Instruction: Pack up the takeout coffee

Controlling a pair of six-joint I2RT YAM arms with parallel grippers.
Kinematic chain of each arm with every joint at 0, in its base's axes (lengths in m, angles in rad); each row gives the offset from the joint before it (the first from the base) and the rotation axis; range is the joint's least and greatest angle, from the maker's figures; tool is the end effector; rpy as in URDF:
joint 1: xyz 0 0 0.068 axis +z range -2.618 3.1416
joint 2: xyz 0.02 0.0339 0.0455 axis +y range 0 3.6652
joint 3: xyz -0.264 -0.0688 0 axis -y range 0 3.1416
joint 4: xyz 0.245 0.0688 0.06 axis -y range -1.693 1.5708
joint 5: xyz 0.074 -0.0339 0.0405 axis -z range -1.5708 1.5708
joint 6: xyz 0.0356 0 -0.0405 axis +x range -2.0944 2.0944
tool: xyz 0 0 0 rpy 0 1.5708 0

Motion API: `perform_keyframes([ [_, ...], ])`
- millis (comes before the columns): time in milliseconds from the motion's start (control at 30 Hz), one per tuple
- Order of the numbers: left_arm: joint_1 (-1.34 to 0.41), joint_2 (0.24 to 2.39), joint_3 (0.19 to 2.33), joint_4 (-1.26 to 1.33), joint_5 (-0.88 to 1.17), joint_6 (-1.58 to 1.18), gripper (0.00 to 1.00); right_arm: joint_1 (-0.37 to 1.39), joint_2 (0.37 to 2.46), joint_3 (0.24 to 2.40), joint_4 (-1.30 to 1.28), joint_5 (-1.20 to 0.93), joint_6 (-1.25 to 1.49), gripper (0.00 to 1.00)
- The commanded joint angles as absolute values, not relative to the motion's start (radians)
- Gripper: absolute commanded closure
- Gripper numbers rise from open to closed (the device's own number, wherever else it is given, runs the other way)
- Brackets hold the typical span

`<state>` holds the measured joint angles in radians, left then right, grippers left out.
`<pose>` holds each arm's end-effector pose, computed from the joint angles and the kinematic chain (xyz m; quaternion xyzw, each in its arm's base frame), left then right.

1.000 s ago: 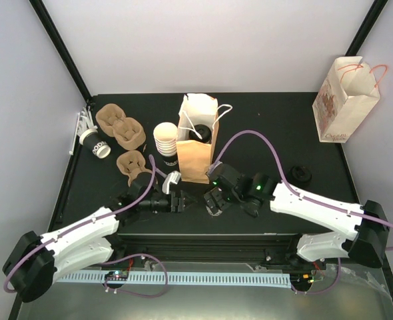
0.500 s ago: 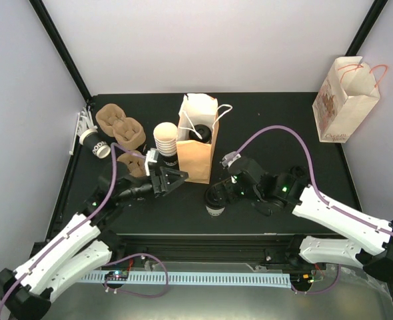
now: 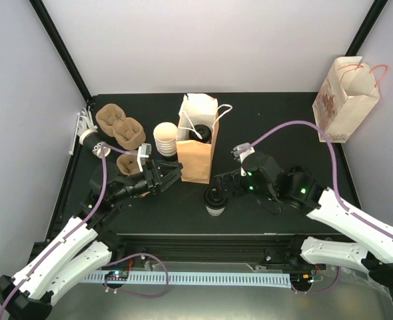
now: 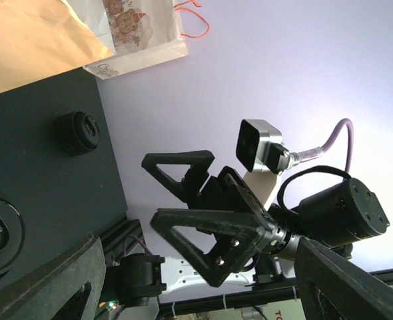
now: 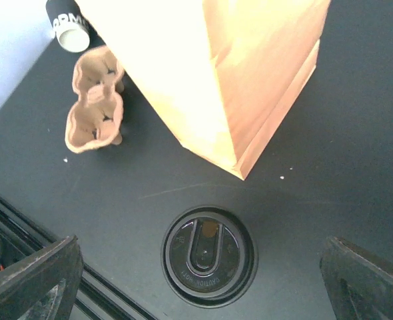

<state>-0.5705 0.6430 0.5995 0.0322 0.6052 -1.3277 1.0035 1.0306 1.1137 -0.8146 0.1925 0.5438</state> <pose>0.1232 -0.1031 0.3199 -0.0562 0.7082 -0.6690 0.2186 0.1156 0.1688 0.3473 -0.1690 0.8940 0.2206 0.3514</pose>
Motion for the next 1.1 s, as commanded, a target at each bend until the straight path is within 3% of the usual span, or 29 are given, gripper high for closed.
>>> perform_keyframes([
  [0,-0.561,0.630,0.629,0.096,0.599,-1.369,0.20,0.997,0.947,1.084,-0.806,0.290,0.602,0.00],
  [200,-0.561,0.602,0.602,0.012,0.592,-1.344,0.19,0.997,0.851,0.945,-0.714,0.344,0.591,0.00],
  [400,-0.560,0.582,0.508,0.126,0.611,-1.396,0.12,0.997,0.837,0.886,-0.687,0.281,0.557,0.00],
  [567,-0.560,0.584,0.600,-0.141,0.518,-1.200,0.11,0.997,0.856,0.873,-0.674,0.132,0.454,0.00],
  [733,-0.562,0.590,0.633,-0.163,0.532,-0.999,0.11,0.996,0.900,0.914,-0.736,0.135,0.404,0.00],
  [1067,-0.567,0.620,0.548,-0.140,0.513,-0.933,0.11,1.002,0.989,0.938,-0.826,0.108,0.471,0.00],
])
